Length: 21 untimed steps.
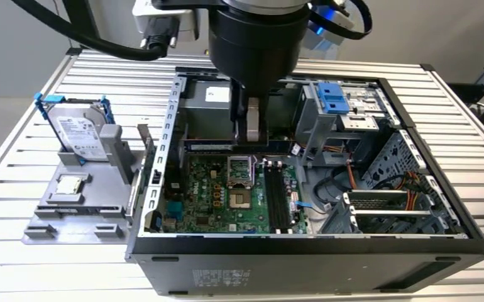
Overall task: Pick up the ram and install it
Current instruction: 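Pick up the ram and move it above insertion slot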
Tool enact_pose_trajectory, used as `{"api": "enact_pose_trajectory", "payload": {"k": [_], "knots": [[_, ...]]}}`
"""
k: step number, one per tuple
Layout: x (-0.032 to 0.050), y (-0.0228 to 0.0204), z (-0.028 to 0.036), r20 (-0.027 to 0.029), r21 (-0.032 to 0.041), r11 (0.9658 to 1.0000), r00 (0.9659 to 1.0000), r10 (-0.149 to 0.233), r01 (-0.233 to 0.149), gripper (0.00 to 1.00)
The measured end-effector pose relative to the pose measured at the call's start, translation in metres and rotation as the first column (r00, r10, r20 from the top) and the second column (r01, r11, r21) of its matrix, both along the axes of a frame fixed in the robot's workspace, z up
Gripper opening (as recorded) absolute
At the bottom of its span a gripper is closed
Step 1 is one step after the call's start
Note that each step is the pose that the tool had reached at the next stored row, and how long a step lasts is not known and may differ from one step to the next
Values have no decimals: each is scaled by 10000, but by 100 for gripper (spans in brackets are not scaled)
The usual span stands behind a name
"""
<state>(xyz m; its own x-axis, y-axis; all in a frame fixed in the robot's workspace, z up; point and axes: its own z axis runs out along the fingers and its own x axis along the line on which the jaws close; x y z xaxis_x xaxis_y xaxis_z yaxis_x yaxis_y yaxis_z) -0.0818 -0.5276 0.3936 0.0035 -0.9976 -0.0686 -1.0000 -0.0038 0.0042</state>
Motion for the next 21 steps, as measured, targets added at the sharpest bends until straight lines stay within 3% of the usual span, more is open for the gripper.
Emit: {"api": "enact_pose_trajectory", "payload": {"k": [11,21], "knots": [[347,49,-63,2,0,10000,10000,-25,25,0],[479,55,-111,2,1,9987,9987,-512,512,0]]}}
